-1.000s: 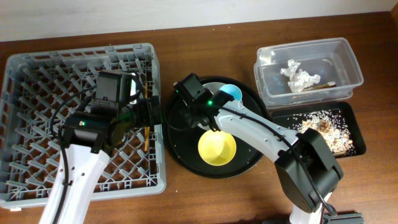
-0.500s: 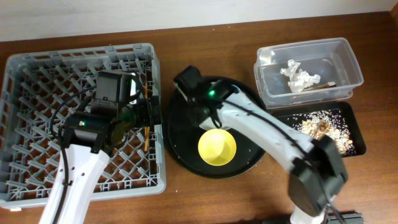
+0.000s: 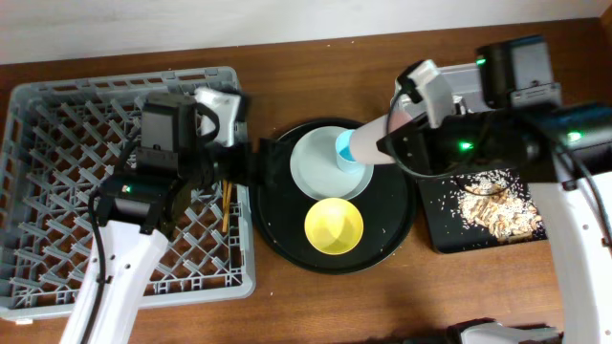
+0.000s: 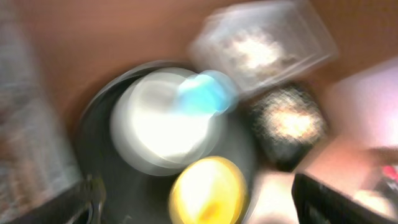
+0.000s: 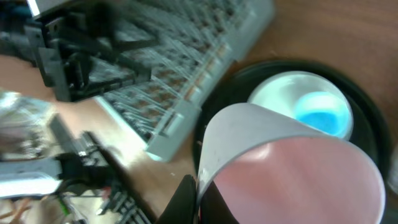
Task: Sort waste into correct bins and load items into the dishwasher rack
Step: 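Grasp the pink cup with the right gripper and lift it, then hand the pink cup from the right gripper to the left gripper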
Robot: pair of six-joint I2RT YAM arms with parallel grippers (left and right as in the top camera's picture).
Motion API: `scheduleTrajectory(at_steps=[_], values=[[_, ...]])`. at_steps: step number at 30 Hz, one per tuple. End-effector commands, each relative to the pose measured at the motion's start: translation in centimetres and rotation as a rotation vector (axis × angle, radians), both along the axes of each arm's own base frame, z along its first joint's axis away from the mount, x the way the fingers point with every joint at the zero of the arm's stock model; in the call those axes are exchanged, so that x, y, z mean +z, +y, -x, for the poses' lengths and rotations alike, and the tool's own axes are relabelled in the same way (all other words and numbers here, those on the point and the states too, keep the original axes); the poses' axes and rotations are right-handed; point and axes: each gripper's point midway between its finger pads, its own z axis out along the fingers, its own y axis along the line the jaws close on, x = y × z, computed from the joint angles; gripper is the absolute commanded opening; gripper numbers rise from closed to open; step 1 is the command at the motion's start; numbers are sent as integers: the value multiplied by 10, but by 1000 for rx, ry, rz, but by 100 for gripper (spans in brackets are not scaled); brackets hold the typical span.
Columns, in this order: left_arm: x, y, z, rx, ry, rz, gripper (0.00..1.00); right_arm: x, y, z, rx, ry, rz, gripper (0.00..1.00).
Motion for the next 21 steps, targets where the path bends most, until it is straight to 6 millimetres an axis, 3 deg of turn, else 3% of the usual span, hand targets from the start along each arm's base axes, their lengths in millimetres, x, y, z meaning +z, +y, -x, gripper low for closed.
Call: scheduleTrajectory(at_steps=[1,3,6,12,14,17,21], values=[[75,-49,71,-556,-149,362,96,34,26,26,263,-107,-243,4],[87,-51,81,-633,-192,411,96,36,33,32,320,-121,-283,4],[89,-51,80,-636,-207,411,96,50,45,43,428,-166,-390,4],[92,-51,86,-668,-202,433,89,70,50,46,489,-226,-489,4],[96,-51,91,-700,-204,454,82,66,51,46,490,-211,-489,4],[111,-51,103,-798,-279,499,82,54,59,45,499,-189,-446,4],[113,-51,105,-813,-292,502,80,51,66,43,534,-223,-429,4]])
